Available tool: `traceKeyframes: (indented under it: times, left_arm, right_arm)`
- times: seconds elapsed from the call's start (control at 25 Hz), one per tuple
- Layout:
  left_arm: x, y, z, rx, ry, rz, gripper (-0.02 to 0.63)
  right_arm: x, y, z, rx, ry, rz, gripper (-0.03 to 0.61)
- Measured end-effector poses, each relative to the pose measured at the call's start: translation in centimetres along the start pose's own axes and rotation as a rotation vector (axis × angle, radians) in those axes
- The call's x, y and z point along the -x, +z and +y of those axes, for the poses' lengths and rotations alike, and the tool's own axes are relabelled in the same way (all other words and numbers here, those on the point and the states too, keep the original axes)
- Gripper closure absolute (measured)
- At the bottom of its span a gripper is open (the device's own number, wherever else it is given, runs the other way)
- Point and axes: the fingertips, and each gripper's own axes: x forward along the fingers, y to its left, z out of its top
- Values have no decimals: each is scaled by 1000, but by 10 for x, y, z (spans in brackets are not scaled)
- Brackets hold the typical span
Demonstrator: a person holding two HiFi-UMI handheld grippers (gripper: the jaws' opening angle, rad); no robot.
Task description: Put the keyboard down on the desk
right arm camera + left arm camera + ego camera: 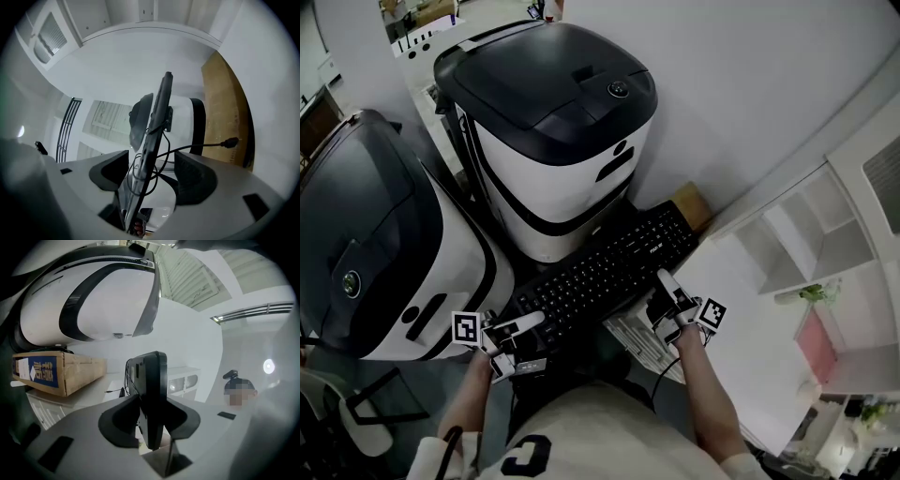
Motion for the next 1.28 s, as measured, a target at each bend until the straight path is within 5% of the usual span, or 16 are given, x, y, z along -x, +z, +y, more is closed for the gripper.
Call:
traceKeyframes:
  times: [0.28, 0.4, 0.56, 1.28]
  left_arm:
    - [5, -8, -2, -10, -22, 59, 484]
    - [8, -12, -5, -16, -26, 76, 479]
    - [7, -7, 0, -59, 14, 106, 480]
    - [6, 11, 8, -78, 63, 109, 506]
  right_arm:
    - [-13, -2, 5, -27, 86, 14, 290]
    - [-15, -12, 8, -27, 106, 44, 426]
    - [-8, -7, 12, -35, 109, -11, 468]
    - [20, -19, 34, 19, 85, -107, 477]
